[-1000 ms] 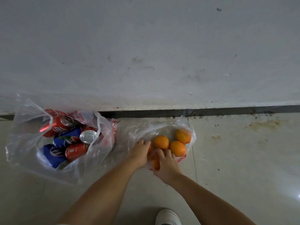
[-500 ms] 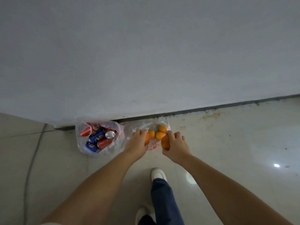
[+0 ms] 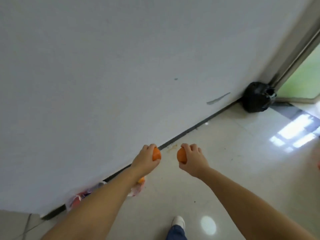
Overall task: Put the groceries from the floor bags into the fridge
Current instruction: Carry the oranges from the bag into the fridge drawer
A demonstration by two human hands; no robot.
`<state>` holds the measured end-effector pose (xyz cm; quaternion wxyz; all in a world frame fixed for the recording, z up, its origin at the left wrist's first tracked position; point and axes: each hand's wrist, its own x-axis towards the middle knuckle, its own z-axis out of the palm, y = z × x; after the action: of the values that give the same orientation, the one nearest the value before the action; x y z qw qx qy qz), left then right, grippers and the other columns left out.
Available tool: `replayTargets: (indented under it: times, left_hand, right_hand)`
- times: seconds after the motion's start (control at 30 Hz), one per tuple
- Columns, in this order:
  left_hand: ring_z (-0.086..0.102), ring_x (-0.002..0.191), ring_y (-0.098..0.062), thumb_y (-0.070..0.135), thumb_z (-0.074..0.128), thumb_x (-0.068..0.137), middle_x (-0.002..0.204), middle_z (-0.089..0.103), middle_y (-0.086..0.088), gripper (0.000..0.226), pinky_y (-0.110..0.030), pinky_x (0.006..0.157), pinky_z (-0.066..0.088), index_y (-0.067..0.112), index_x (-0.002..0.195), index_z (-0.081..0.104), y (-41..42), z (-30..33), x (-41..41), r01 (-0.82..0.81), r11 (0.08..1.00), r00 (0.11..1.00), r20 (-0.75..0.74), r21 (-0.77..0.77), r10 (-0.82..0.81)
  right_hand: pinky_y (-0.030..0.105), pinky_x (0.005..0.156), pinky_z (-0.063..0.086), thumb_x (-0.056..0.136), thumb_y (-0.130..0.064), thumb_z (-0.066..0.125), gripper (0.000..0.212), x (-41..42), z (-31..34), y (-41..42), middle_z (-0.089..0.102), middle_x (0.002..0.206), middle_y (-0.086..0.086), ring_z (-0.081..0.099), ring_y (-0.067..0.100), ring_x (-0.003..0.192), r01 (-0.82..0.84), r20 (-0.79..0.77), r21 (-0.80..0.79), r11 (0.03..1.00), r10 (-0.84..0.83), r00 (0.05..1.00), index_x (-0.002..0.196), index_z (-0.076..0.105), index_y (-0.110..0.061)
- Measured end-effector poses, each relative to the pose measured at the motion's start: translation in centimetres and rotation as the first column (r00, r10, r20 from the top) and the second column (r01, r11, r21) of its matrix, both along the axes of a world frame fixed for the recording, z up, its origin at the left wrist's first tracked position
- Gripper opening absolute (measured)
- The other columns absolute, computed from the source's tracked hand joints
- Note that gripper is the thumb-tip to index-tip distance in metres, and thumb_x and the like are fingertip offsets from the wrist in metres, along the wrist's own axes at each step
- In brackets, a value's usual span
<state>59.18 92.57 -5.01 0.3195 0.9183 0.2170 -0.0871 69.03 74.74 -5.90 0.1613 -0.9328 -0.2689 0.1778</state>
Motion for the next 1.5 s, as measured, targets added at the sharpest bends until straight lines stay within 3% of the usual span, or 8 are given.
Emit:
replayTargets:
  times: [0.23, 0.53, 0.7, 0.8, 0.9, 1.07, 1.33, 1.5]
  left_hand:
    - [0.052, 0.111, -0.024, 0.036, 0.063, 0.086, 0.132, 0.043, -0.006, 0.055, -0.035, 0.092, 0.048, 0.022, 0.133, 0.037, -17.4, 9.1, 8.4, 0.368, 0.923, 0.912, 0.150, 0.110, -0.381]
    - [0.051, 0.111, -0.023, 0.032, 0.065, 0.085, 0.132, 0.043, -0.005, 0.058, -0.032, 0.088, 0.048, 0.022, 0.135, 0.037, -54.5, 14.4, 13.5, 0.713, 0.695, 0.646, 0.299, 0.092, -0.702]
    - [0.049, 0.100, -0.015, 0.031, 0.064, 0.083, 0.120, 0.046, 0.002, 0.052, -0.028, 0.086, 0.047, 0.025, 0.129, 0.041, -73.4, 17.1, 13.3, 0.833, 0.552, 0.501, 0.380, 0.031, -0.777]
    - [0.053, 0.105, -0.020, 0.036, 0.063, 0.080, 0.119, 0.048, 0.002, 0.048, -0.040, 0.091, 0.052, 0.029, 0.123, 0.043, -81.6, 18.7, 14.6, 0.887, 0.458, 0.393, 0.427, 0.057, -0.815]
    - [0.049, 0.101, -0.016, 0.034, 0.063, 0.084, 0.120, 0.047, 0.001, 0.049, -0.032, 0.089, 0.048, 0.027, 0.128, 0.041, -88.7, 20.6, 16.8, 0.906, 0.406, 0.309, 0.463, 0.123, -0.831]
    - [0.052, 0.107, -0.025, 0.031, 0.060, 0.086, 0.127, 0.046, -0.008, 0.053, -0.032, 0.088, 0.043, 0.019, 0.133, 0.038, -100.7, 24.7, 22.9, 0.926, 0.302, 0.154, 0.503, 0.227, -0.850]
    - [0.051, 0.112, -0.026, 0.032, 0.061, 0.086, 0.130, 0.044, -0.007, 0.055, -0.034, 0.089, 0.043, 0.019, 0.135, 0.038, -120.4, 34.7, 30.2, 0.949, 0.144, -0.056, 0.603, 0.279, -0.796]
    - [0.049, 0.111, -0.026, 0.029, 0.062, 0.085, 0.129, 0.045, -0.009, 0.053, -0.031, 0.086, 0.041, 0.018, 0.132, 0.040, -130.0, 37.6, 33.9, 0.947, 0.071, -0.155, 0.639, 0.314, -0.753]
  right_hand:
    - [0.037, 0.090, 0.050, 0.079, -0.036, 0.068, 0.072, 0.7, 8.7, -21.2, 0.034, 0.136, 0.005, 0.041, 0.026, 0.120, 0.332, 0.168, 0.126, 0.935, -0.350, 0.922, 0.138, 0.028, -0.030]
    - [0.039, 0.088, 0.047, 0.075, -0.035, 0.068, 0.068, -4.1, 14.8, -57.4, 0.040, 0.124, 0.008, 0.045, 0.030, 0.112, 0.664, 0.310, 0.168, 0.729, -0.678, 0.666, 0.134, 0.037, -0.026]
    - [0.040, 0.089, 0.048, 0.078, -0.037, 0.068, 0.064, -7.3, 17.6, -74.4, 0.038, 0.124, 0.008, 0.042, 0.029, 0.115, 0.790, 0.363, 0.156, 0.593, -0.778, 0.513, 0.132, 0.036, -0.027]
    - [0.042, 0.091, 0.048, 0.079, -0.037, 0.067, 0.064, -7.3, 19.5, -81.9, 0.038, 0.127, 0.008, 0.041, 0.029, 0.118, 0.822, 0.409, 0.169, 0.544, -0.797, 0.444, 0.133, 0.035, -0.026]
    - [0.042, 0.091, 0.049, 0.080, -0.038, 0.068, 0.067, -5.6, 21.6, -88.2, 0.036, 0.132, 0.009, 0.040, 0.028, 0.121, 0.835, 0.468, 0.179, 0.520, -0.792, 0.392, 0.135, 0.033, -0.027]
    - [0.038, 0.092, 0.047, 0.082, -0.038, 0.068, 0.069, -1.5, 26.1, -98.2, 0.034, 0.136, 0.008, 0.040, 0.027, 0.122, 0.839, 0.573, 0.222, 0.497, -0.762, 0.301, 0.137, 0.030, -0.027]
    - [0.039, 0.092, 0.046, 0.078, -0.036, 0.071, 0.069, 3.9, 34.7, -113.7, 0.038, 0.131, 0.009, 0.042, 0.029, 0.120, 0.878, 0.618, 0.357, 0.318, -0.786, 0.033, 0.135, 0.034, -0.027]
    - [0.038, 0.091, 0.046, 0.078, -0.035, 0.071, 0.069, 7.2, 37.5, -122.9, 0.039, 0.130, 0.010, 0.043, 0.029, 0.118, 0.885, 0.652, 0.359, 0.295, -0.758, -0.012, 0.135, 0.035, -0.025]
